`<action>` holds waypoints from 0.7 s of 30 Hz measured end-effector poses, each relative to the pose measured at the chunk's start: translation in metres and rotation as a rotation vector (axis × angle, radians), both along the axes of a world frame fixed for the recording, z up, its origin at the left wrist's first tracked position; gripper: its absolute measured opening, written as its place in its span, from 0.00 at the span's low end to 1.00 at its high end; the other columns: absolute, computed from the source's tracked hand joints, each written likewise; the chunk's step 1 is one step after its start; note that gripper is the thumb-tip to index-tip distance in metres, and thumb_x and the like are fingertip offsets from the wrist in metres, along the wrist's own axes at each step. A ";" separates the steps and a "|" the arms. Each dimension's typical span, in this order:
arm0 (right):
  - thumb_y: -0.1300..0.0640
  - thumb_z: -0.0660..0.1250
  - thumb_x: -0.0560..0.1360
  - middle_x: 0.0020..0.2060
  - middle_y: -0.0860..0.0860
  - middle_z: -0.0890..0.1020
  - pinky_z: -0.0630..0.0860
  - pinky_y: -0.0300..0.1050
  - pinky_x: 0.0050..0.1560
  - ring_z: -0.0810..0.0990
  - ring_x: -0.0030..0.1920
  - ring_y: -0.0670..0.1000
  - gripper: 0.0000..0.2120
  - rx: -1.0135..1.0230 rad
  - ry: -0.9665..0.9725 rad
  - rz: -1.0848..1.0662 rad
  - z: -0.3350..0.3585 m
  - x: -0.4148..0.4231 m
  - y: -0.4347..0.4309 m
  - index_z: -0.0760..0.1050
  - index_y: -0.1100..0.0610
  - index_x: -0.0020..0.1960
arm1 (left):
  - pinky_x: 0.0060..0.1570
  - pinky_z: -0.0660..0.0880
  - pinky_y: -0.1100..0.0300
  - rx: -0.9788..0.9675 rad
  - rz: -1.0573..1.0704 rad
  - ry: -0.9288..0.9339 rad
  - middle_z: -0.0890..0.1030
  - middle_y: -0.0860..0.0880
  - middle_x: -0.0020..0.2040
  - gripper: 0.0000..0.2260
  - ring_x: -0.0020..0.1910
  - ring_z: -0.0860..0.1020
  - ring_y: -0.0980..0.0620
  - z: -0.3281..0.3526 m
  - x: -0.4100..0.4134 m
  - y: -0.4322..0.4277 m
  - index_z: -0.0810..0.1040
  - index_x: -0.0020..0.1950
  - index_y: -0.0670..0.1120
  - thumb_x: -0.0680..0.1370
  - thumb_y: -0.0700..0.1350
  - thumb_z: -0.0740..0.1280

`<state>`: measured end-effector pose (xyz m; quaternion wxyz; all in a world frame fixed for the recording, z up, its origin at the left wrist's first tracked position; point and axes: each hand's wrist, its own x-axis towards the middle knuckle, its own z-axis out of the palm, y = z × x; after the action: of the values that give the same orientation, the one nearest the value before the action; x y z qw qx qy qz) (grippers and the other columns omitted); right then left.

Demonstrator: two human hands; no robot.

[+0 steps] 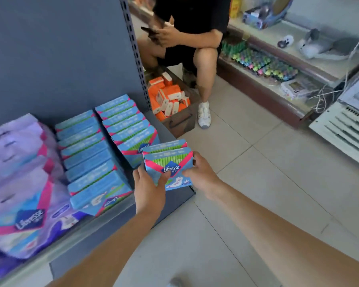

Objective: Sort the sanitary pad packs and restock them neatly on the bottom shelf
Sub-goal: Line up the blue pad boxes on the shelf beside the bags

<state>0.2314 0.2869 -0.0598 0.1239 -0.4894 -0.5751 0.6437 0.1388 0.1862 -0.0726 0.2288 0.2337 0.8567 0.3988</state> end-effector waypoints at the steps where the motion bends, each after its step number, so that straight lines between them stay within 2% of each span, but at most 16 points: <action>1: 0.68 0.64 0.74 0.52 0.53 0.80 0.76 0.39 0.42 0.79 0.49 0.49 0.16 0.038 -0.011 0.024 0.001 -0.011 0.001 0.69 0.56 0.58 | 0.51 0.68 0.56 -0.003 0.013 0.006 0.69 0.47 0.61 0.26 0.60 0.72 0.45 0.000 -0.008 0.000 0.66 0.66 0.40 0.75 0.53 0.68; 3: 0.68 0.63 0.74 0.50 0.51 0.79 0.72 0.35 0.37 0.78 0.48 0.48 0.17 0.115 -0.043 0.087 -0.001 -0.040 0.001 0.68 0.57 0.61 | 0.56 0.68 0.55 0.009 0.068 -0.023 0.69 0.46 0.67 0.29 0.66 0.69 0.45 -0.005 -0.030 -0.002 0.63 0.71 0.41 0.76 0.52 0.68; 6: 0.69 0.64 0.73 0.46 0.46 0.76 0.69 0.31 0.36 0.75 0.48 0.46 0.20 0.224 -0.056 0.127 -0.007 -0.070 0.000 0.68 0.56 0.62 | 0.65 0.65 0.55 0.042 0.118 -0.045 0.65 0.47 0.73 0.30 0.72 0.64 0.47 -0.012 -0.047 -0.001 0.58 0.74 0.44 0.77 0.47 0.68; 9: 0.70 0.65 0.72 0.46 0.44 0.77 0.69 0.24 0.35 0.75 0.47 0.40 0.21 0.293 -0.046 0.092 -0.013 -0.085 0.002 0.69 0.55 0.61 | 0.63 0.65 0.57 0.054 0.172 -0.074 0.65 0.45 0.73 0.28 0.71 0.65 0.45 -0.021 -0.053 0.006 0.57 0.74 0.43 0.78 0.42 0.66; 11: 0.70 0.66 0.70 0.45 0.41 0.77 0.69 0.22 0.36 0.75 0.45 0.38 0.21 0.317 -0.036 0.077 -0.019 -0.089 0.002 0.70 0.54 0.60 | 0.65 0.67 0.54 0.045 0.209 -0.138 0.68 0.44 0.71 0.26 0.70 0.66 0.43 -0.028 -0.055 0.011 0.58 0.73 0.43 0.78 0.41 0.65; 14: 0.69 0.69 0.70 0.45 0.40 0.77 0.69 0.22 0.35 0.76 0.46 0.41 0.21 0.333 -0.069 0.099 -0.030 -0.091 0.002 0.68 0.52 0.57 | 0.62 0.70 0.53 -0.020 0.244 -0.241 0.69 0.43 0.70 0.25 0.68 0.68 0.41 -0.038 -0.057 0.013 0.58 0.72 0.42 0.79 0.41 0.65; 18: 0.65 0.72 0.70 0.43 0.34 0.75 0.69 0.22 0.34 0.74 0.43 0.34 0.22 0.333 -0.055 0.100 -0.040 -0.092 0.002 0.66 0.49 0.55 | 0.65 0.69 0.43 -0.020 0.260 -0.244 0.69 0.42 0.70 0.29 0.68 0.68 0.39 -0.045 -0.058 0.016 0.56 0.73 0.44 0.77 0.45 0.67; 19: 0.64 0.72 0.70 0.43 0.34 0.76 0.70 0.23 0.36 0.75 0.45 0.35 0.22 0.329 -0.066 0.096 -0.041 -0.092 0.002 0.67 0.48 0.55 | 0.65 0.69 0.43 -0.019 0.265 -0.243 0.68 0.42 0.70 0.30 0.69 0.68 0.39 -0.045 -0.057 0.016 0.56 0.73 0.44 0.77 0.45 0.68; 21: 0.64 0.73 0.69 0.45 0.37 0.78 0.76 0.32 0.43 0.77 0.50 0.41 0.22 0.307 -0.080 0.085 -0.046 -0.092 0.003 0.69 0.48 0.57 | 0.66 0.69 0.44 -0.019 0.279 -0.239 0.68 0.43 0.71 0.31 0.69 0.67 0.40 -0.044 -0.056 0.015 0.56 0.73 0.44 0.76 0.45 0.68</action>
<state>0.1396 0.2896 -0.1055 0.1469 -0.4653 -0.6915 0.5327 0.0827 0.2014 -0.1164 0.2733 0.0614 0.8513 0.4436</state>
